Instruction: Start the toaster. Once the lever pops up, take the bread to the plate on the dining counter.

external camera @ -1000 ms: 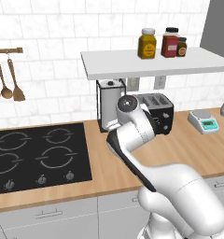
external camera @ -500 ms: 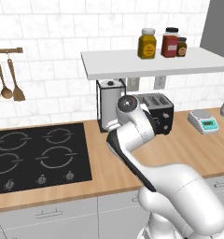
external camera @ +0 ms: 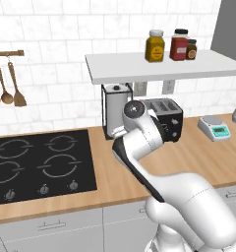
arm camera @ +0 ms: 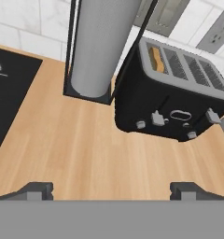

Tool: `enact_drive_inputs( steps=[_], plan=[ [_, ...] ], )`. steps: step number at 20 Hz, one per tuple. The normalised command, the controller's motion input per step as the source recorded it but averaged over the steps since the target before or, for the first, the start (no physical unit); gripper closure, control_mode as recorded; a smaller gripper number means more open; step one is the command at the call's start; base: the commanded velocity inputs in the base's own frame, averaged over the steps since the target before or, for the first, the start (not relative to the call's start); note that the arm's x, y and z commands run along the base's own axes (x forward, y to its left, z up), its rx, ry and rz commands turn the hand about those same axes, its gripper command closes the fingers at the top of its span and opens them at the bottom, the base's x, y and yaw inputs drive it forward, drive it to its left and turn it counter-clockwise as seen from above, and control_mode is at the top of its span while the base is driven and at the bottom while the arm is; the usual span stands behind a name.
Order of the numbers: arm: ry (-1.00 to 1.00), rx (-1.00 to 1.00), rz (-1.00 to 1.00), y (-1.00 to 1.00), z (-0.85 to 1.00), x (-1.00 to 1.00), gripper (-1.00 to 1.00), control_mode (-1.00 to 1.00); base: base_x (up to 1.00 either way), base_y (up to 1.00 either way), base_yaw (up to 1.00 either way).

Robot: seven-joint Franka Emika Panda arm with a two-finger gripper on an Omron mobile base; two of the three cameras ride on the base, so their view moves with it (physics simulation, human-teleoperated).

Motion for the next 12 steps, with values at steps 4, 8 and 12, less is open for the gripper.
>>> enact_drive_inputs(
  steps=[4, 8, 12],
  plan=[
    [0.00, 0.00, 0.00, 0.00, 0.00, 0.00, -1.00, -1.00, 0.00, 0.00, 0.00],
    [0.00, 0.00, 0.00, 0.00, 0.00, 0.00, -1.00, -1.00, 0.00, 0.00, 0.00],
    [0.00, 0.00, 0.00, 0.00, 0.00, 0.00, -1.00, -1.00, 0.00, 0.00, 0.00]
  ],
)
